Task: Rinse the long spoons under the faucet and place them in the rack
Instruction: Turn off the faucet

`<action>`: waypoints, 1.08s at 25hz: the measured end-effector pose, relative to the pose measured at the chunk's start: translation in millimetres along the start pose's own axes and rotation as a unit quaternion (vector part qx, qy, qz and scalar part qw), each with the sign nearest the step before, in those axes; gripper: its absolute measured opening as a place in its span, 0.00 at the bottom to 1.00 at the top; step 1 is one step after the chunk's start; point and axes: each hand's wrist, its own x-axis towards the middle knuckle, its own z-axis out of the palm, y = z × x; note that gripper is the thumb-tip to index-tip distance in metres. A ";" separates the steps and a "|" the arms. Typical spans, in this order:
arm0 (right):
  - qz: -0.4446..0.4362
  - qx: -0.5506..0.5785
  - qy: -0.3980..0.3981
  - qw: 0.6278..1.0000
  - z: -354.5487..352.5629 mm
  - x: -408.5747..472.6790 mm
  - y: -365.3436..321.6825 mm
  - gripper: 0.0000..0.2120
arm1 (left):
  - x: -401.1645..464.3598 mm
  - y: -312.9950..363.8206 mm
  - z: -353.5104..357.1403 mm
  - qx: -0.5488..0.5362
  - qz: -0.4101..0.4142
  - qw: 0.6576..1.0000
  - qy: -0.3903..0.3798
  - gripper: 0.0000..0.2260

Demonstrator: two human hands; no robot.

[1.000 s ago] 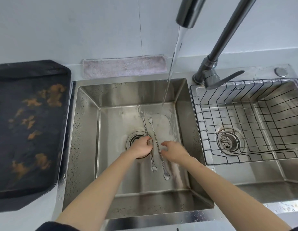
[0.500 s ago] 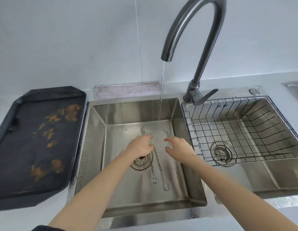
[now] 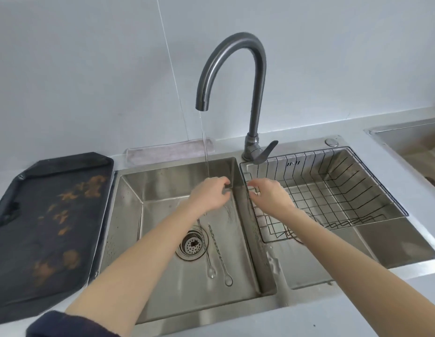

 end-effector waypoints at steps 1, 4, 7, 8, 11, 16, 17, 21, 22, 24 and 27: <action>0.003 0.010 0.014 1.000 -6.0 1.2 5.5 0.16 | 4.1 7.5 -2.7 0.003 0.005 1.000 0.008 0.19; 0.014 0.036 0.056 0.998 -23.4 7.9 20.7 0.13 | 19.3 26.3 -9.2 0.005 0.013 0.999 0.036 0.18; 0.016 0.054 0.091 0.994 -41.2 18.3 32.6 0.11 | 36.5 43.5 -13.6 -0.006 0.013 0.997 0.074 0.16; 0.014 0.056 0.099 0.993 -45.9 22.8 35.4 0.11 | 41.0 48.4 -14.6 -0.013 0.013 0.996 0.090 0.15; 0.004 0.063 0.116 0.991 -58.9 40.6 44.2 0.10 | 57.4 62.5 -16.4 -0.022 0.011 0.991 0.131 0.12; -0.029 0.074 0.131 0.988 -67.8 72.6 48.8 0.10 | 85.4 70.0 -26.1 -0.061 -0.022 0.983 0.174 0.14; -0.034 0.074 0.130 0.988 -68.3 77.9 49.1 0.10 | 92.2 69.6 -30.7 -0.070 -0.035 0.980 0.184 0.15; -0.041 0.075 0.138 0.987 -69.0 93.5 54.1 0.08 | 122.1 70.9 -52.0 -0.133 -0.068 0.966 0.212 0.21; -0.042 0.074 0.137 0.987 -68.0 96.2 55.3 0.08 | 128.4 72.3 -56.2 -0.145 -0.072 0.962 0.218 0.22; -0.041 0.077 0.133 0.987 -65.7 101.3 57.3 0.07 | 139.0 76.0 -61.5 -0.159 -0.073 0.957 0.230 0.22; -0.037 0.093 0.129 0.987 -63.0 107.9 58.3 0.06 | 150.8 81.7 -67.3 -0.199 -0.065 0.946 0.249 0.20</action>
